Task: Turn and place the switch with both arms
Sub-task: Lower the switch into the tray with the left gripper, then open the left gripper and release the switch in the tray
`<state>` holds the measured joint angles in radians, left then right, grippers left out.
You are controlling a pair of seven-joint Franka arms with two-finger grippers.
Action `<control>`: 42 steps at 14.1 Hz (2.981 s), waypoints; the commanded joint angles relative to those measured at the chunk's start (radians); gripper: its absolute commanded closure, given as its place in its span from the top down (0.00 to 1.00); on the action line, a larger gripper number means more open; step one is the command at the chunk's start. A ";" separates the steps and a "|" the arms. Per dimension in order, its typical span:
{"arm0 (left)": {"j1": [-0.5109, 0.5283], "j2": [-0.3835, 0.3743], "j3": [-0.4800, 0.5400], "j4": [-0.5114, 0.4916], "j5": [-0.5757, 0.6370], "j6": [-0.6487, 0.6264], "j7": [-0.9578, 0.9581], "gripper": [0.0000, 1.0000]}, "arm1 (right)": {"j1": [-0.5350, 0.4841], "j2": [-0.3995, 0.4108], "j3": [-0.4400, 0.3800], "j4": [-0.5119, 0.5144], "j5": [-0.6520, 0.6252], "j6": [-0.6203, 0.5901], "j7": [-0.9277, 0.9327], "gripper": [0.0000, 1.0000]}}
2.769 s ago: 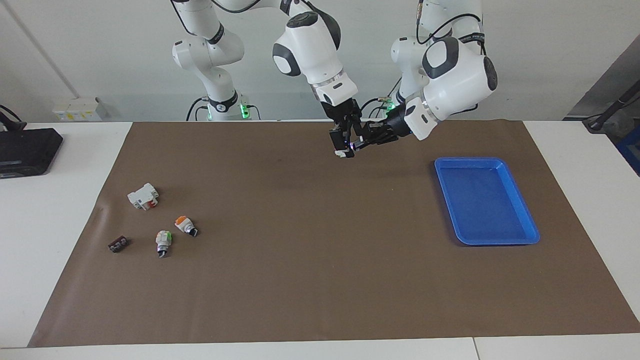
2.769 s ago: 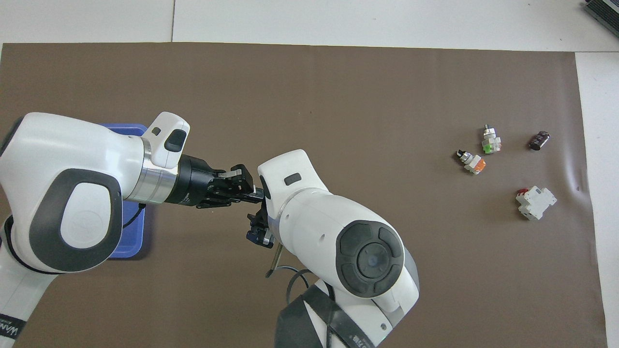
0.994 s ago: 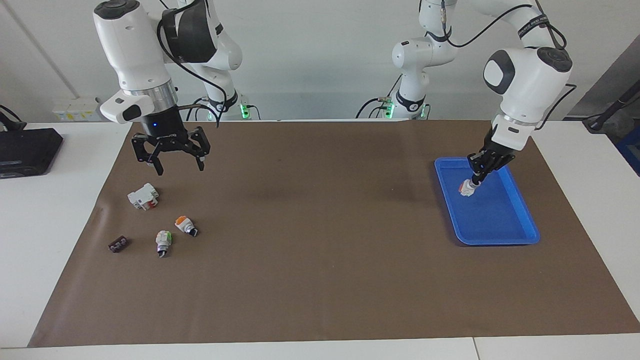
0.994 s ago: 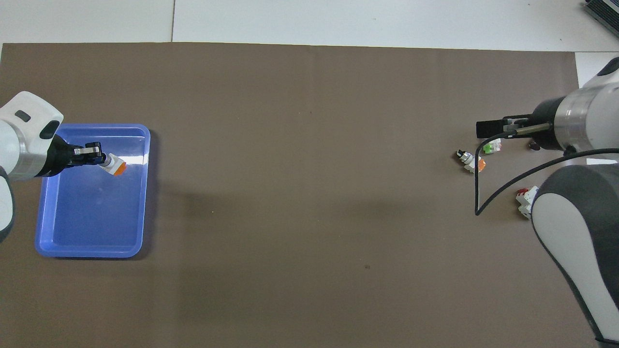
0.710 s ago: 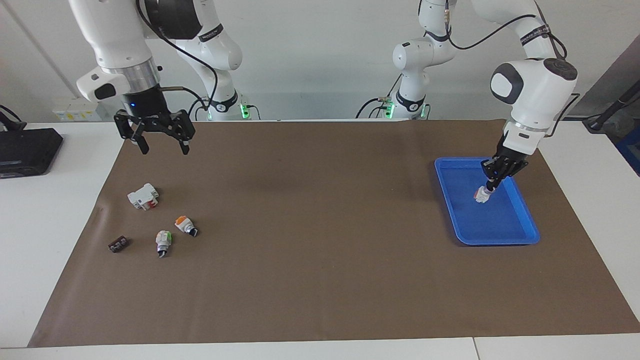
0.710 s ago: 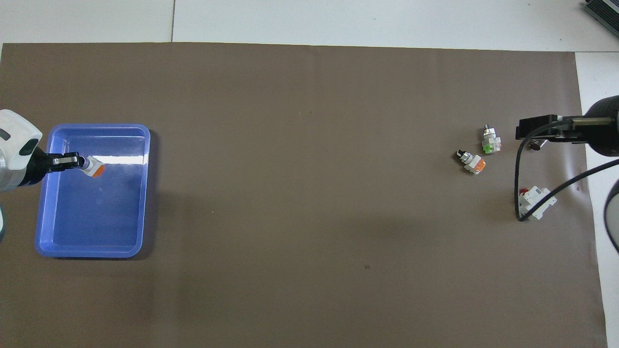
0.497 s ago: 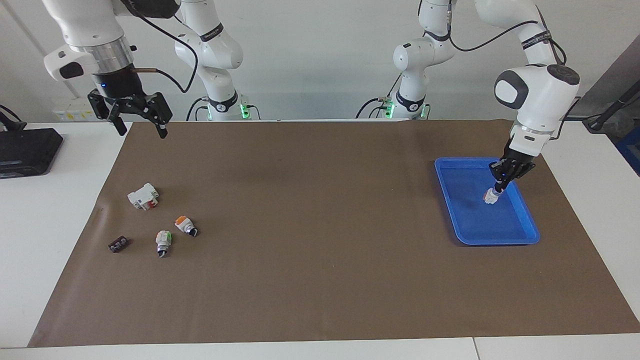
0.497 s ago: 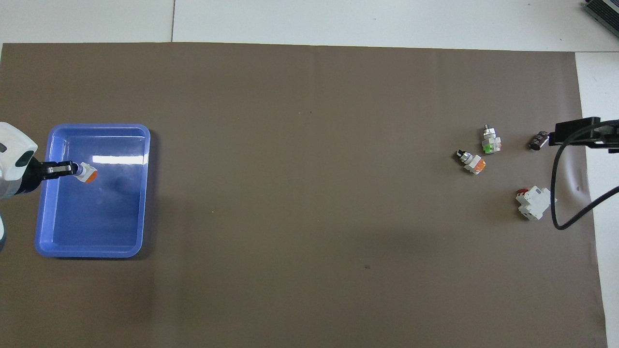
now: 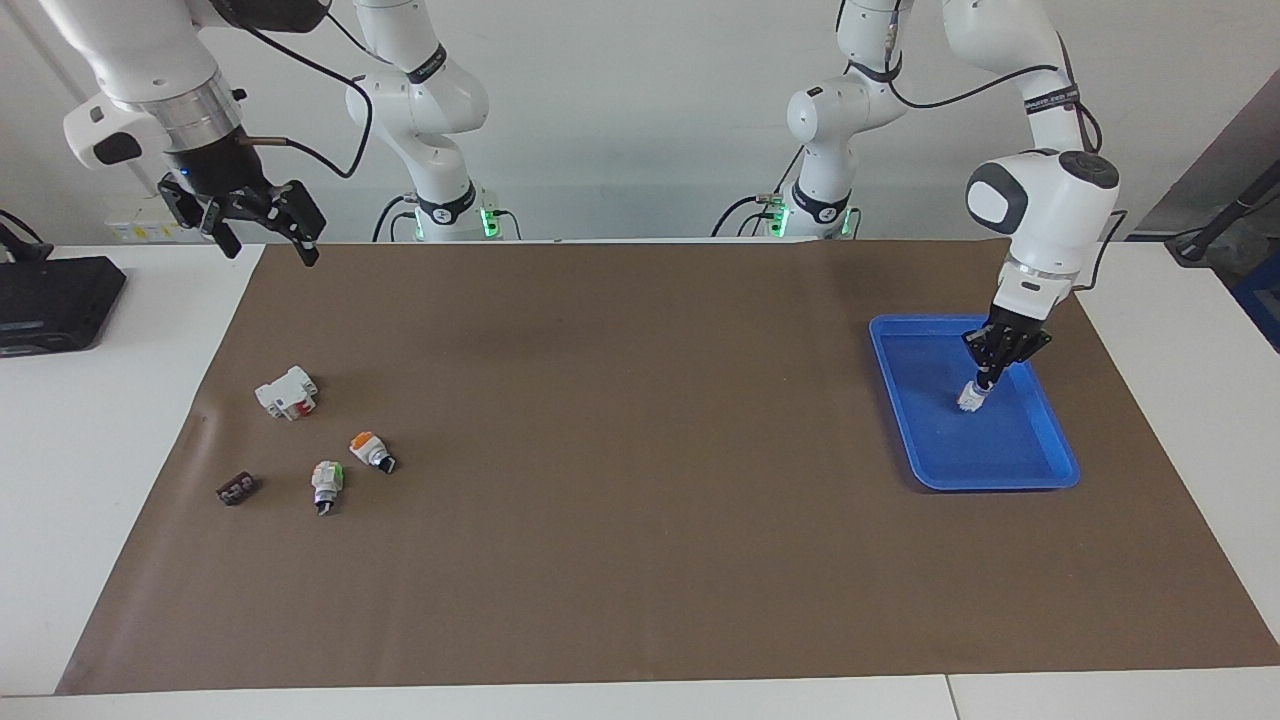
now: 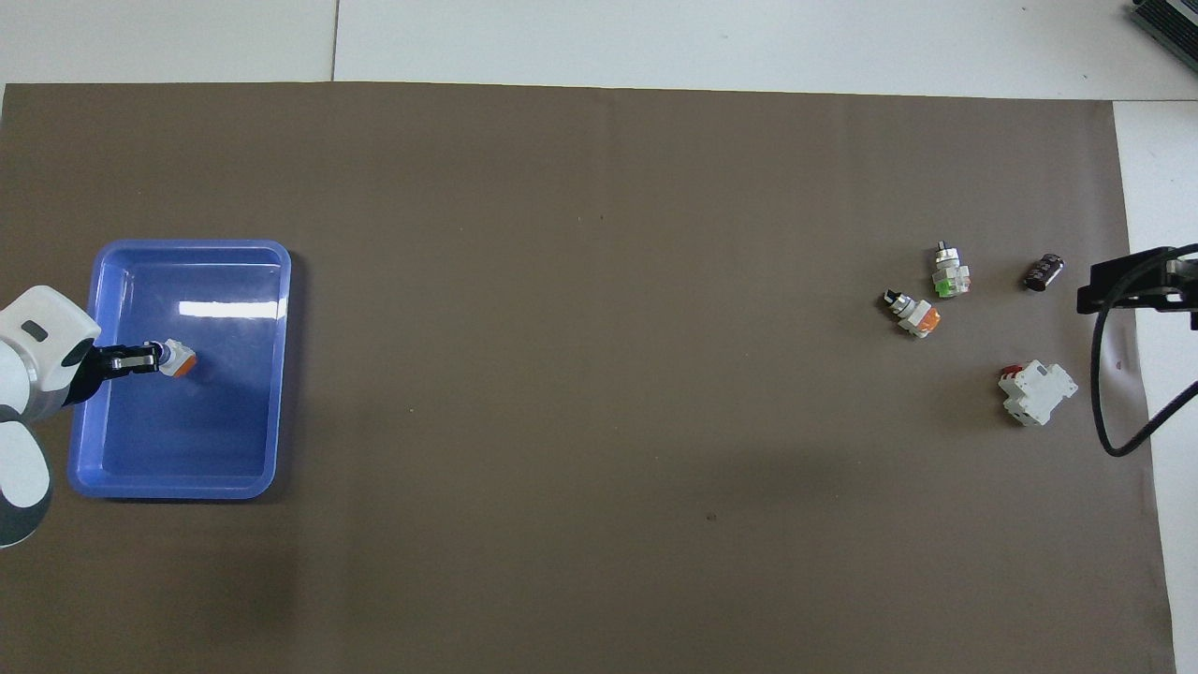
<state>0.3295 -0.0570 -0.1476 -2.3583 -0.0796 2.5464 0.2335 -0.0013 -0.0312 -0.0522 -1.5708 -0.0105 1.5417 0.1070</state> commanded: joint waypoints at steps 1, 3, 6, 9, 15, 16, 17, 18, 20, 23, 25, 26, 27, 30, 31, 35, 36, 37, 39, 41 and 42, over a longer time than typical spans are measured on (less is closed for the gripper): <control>0.020 -0.032 -0.009 -0.039 0.014 0.018 0.026 0.00 | 0.032 -0.030 -0.011 -0.046 -0.017 0.020 -0.010 1.00; 0.022 -0.035 -0.009 -0.045 0.014 0.017 0.029 0.00 | 0.027 -0.030 -0.011 -0.046 -0.019 0.018 -0.016 1.00; 0.065 -0.032 -0.009 -0.042 0.014 0.029 0.073 0.00 | 0.021 -0.033 -0.011 -0.046 -0.019 0.015 -0.056 1.00; 0.091 -0.030 -0.010 -0.042 0.014 0.032 0.089 0.00 | 0.021 -0.033 -0.011 -0.044 -0.019 0.017 -0.056 1.00; 0.111 -0.017 -0.009 -0.044 0.014 0.049 0.096 0.00 | 0.021 -0.033 -0.011 -0.043 -0.020 0.012 -0.055 1.00; 0.132 -0.003 -0.010 -0.044 0.014 0.054 0.108 0.00 | 0.021 -0.033 -0.011 -0.043 -0.020 0.012 -0.055 1.00; 0.138 0.000 -0.010 -0.042 0.014 0.064 0.118 0.00 | 0.021 -0.033 -0.011 -0.043 -0.020 0.011 -0.050 1.00; 0.141 0.000 -0.010 -0.042 0.014 0.066 0.121 0.00 | 0.021 -0.033 -0.011 -0.040 -0.008 0.008 -0.032 1.00; 0.141 0.000 -0.010 -0.042 0.014 0.064 0.121 0.00 | 0.023 -0.033 -0.006 -0.040 -0.005 0.005 0.020 1.00; 0.141 0.000 -0.009 -0.044 0.012 0.057 0.124 0.00 | 0.021 -0.035 -0.005 -0.041 0.004 0.005 0.022 1.00; 0.141 -0.001 -0.009 -0.042 0.012 0.055 0.124 0.06 | 0.023 -0.035 -0.005 -0.043 0.003 0.005 0.022 1.00; 0.141 -0.001 -0.009 -0.044 0.012 0.055 0.125 0.17 | 0.023 -0.035 -0.003 -0.043 0.003 0.005 0.022 1.00; 0.141 0.000 -0.009 -0.042 0.012 0.055 0.130 0.24 | 0.021 -0.035 -0.003 -0.043 0.003 0.005 0.019 1.00; 0.135 0.003 -0.009 -0.032 0.012 0.054 0.132 0.62 | 0.021 -0.035 -0.003 -0.043 0.003 0.005 0.016 1.00; 0.134 0.009 -0.010 -0.024 0.014 0.052 0.132 0.65 | 0.021 -0.035 -0.003 -0.044 0.003 0.005 0.016 1.00; 0.100 0.071 -0.012 0.172 0.012 -0.119 0.118 0.67 | 0.024 -0.036 -0.003 -0.043 0.003 0.003 0.017 1.00; 0.085 0.085 -0.012 0.242 0.012 -0.186 0.107 0.67 | 0.026 -0.036 -0.003 -0.043 0.003 0.003 0.017 1.00; 0.060 0.097 -0.012 0.307 0.012 -0.245 0.086 0.67 | 0.026 -0.036 -0.003 -0.043 0.003 0.003 0.016 1.00; 0.014 0.115 -0.010 0.411 0.014 -0.351 0.027 0.67 | 0.024 -0.036 -0.003 -0.043 0.003 0.003 0.014 1.00; -0.039 0.115 -0.010 0.482 0.047 -0.434 0.001 0.69 | 0.024 -0.036 -0.003 -0.043 0.003 0.003 0.014 1.00; -0.064 0.114 -0.012 0.522 0.101 -0.486 -0.019 0.73 | 0.024 -0.036 -0.003 -0.044 0.003 0.002 0.014 1.00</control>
<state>0.3155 0.0278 -0.1679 -1.9343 -0.0528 2.1588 0.2635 0.0207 -0.0434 -0.0552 -1.5870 -0.0160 1.5422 0.1094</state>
